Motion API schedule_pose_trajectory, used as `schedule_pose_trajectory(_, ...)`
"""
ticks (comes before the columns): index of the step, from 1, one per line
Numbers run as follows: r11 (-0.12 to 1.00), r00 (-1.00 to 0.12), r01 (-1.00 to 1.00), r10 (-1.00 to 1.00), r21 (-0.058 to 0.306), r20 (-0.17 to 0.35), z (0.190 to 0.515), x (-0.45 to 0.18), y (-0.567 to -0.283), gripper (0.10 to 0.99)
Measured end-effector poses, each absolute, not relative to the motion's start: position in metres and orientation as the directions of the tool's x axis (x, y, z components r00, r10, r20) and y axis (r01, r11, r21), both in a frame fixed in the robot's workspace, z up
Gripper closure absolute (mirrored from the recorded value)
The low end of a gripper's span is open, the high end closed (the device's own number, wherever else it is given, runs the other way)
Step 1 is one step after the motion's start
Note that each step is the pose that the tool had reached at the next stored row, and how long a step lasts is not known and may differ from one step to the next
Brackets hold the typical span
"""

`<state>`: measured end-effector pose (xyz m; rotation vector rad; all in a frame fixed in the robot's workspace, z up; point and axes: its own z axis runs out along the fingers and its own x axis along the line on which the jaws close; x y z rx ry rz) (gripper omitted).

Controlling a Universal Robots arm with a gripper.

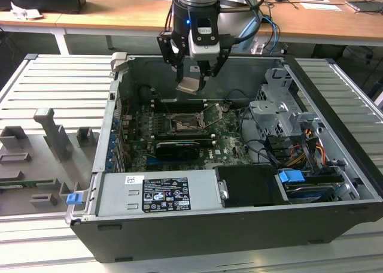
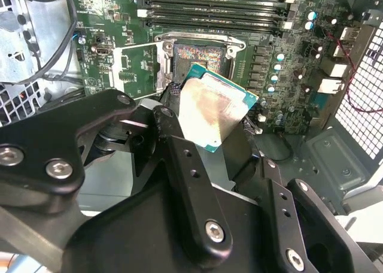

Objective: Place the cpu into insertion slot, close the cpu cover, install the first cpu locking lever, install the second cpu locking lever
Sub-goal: 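Place the cpu into insertion slot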

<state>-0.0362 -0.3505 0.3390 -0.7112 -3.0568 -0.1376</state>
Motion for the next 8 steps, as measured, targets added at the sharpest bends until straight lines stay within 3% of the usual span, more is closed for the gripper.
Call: schedule_pose_trajectory(8,0.886,-0.889,0.457,0.457,0.085,0.02,0.3378,-0.0362,-0.3505,0.557)
